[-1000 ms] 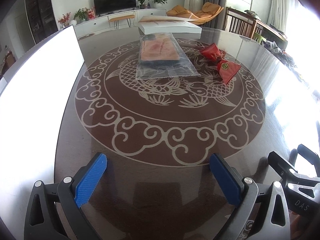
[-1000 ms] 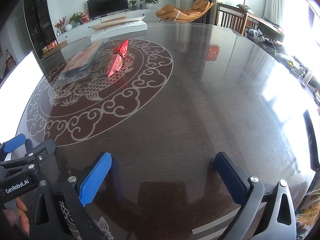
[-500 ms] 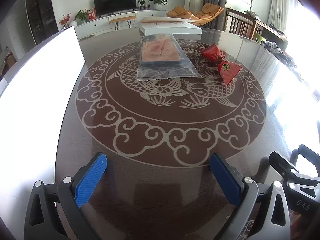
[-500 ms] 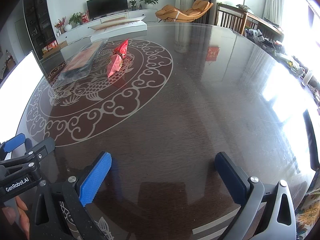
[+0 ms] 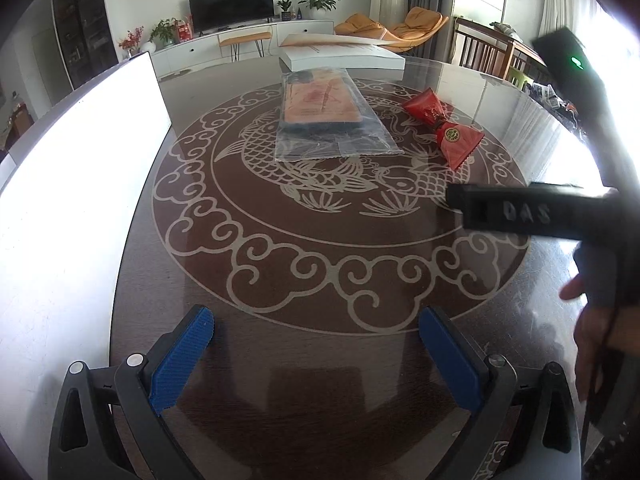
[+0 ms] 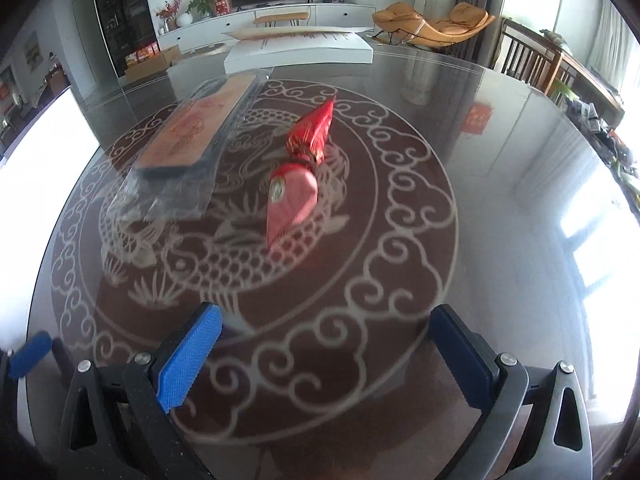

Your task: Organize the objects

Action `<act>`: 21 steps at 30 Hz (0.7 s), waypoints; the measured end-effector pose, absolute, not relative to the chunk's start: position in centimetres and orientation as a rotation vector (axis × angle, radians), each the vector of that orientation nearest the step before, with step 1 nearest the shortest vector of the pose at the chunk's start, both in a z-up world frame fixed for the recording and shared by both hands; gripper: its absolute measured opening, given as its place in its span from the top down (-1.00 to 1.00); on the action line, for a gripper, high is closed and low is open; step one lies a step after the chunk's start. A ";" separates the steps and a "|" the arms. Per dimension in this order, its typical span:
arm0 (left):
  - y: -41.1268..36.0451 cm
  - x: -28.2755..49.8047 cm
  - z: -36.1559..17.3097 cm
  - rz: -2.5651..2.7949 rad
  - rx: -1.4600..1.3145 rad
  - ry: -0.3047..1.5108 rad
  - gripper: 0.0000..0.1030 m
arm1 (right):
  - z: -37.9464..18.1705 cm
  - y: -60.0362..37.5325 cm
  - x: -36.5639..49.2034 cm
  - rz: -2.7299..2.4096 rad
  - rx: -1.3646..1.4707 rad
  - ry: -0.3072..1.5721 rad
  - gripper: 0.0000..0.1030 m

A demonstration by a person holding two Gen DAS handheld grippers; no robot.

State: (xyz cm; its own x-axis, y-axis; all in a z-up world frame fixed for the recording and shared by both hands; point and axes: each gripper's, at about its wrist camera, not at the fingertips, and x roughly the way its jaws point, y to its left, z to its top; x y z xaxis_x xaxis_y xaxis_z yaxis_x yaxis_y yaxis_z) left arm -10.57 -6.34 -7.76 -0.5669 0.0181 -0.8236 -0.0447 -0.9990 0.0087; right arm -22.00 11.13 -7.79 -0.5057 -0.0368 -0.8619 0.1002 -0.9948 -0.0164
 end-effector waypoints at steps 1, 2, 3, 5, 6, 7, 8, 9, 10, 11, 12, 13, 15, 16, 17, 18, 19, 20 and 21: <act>-6.3 -10.6 -7.8 2.749 -1.445 0.044 -1.00 | -7.7 11.0 -23.2 -2.654 1.532 0.095 -0.97; -6.3 -10.6 -7.7 2.749 -1.444 0.044 -1.00 | -7.7 10.8 -24.3 -2.650 1.542 0.093 -0.90; -6.3 -10.6 -7.8 2.749 -1.444 0.044 -1.00 | -7.5 10.7 -25.2 -2.643 1.547 0.094 -0.85; -6.3 -10.6 -7.8 2.749 -1.444 0.044 -1.00 | -7.3 10.4 -27.0 -2.636 1.551 0.100 -0.66; -6.3 -10.6 -7.8 2.749 -1.444 0.044 -1.00 | -7.2 10.4 -27.8 -2.641 1.546 0.099 -0.58; -6.3 -10.6 -7.8 2.749 -1.444 0.044 -1.00 | -6.9 10.5 -28.5 -2.651 1.540 0.096 -0.36; -6.3 -10.6 -7.8 2.749 -1.444 0.044 -1.00 | -6.8 10.7 -29.0 -2.660 1.533 0.089 -0.05; -6.3 -10.6 -7.8 2.749 -1.444 0.044 -1.00 | -6.6 10.9 -29.3 -2.669 1.534 0.089 0.15; -6.3 -10.6 -7.8 2.749 -1.444 0.044 -1.00 | -6.4 11.2 -29.5 -2.673 1.539 0.082 0.49; -6.3 -10.6 -7.8 2.749 -1.444 0.044 -1.00 | -6.4 11.8 -29.4 -2.671 1.540 0.054 0.49; -6.3 -10.6 -7.8 2.749 -1.444 0.044 -1.00 | -6.4 12.4 -29.1 -2.672 1.529 0.019 0.49; -6.3 -10.6 -7.8 2.749 -1.444 0.044 -1.00 | -6.4 13.1 -28.6 -2.685 1.521 -0.001 0.49; -6.3 -10.6 -7.8 2.749 -1.444 0.044 -1.00 | -6.4 14.7 -27.1 -2.714 1.503 -0.034 0.49; -6.3 -10.6 -7.8 2.749 -1.444 0.044 -1.00 | -6.4 15.6 -26.1 -2.730 1.495 -0.047 0.49; -6.3 -10.6 -7.8 2.749 -1.444 0.044 -1.00 | -6.4 16.4 -25.1 -2.748 1.490 -0.052 0.49; -6.3 -10.6 -7.8 2.749 -1.444 0.044 -1.00 | -6.4 17.3 -24.0 -2.766 1.485 -0.057 0.49; -6.3 -10.6 -7.8 2.749 -1.444 0.044 -1.00 | -6.4 18.2 -22.8 -2.783 1.479 -0.066 0.49; -6.3 -10.6 -7.8 2.749 -1.444 0.044 -1.00 | -6.4 19.0 -21.7 -2.797 1.475 -0.076 0.49; -6.3 -10.6 -7.8 2.749 -1.444 0.044 -1.00 | -6.4 19.8 -20.6 -2.812 1.472 -0.085 0.49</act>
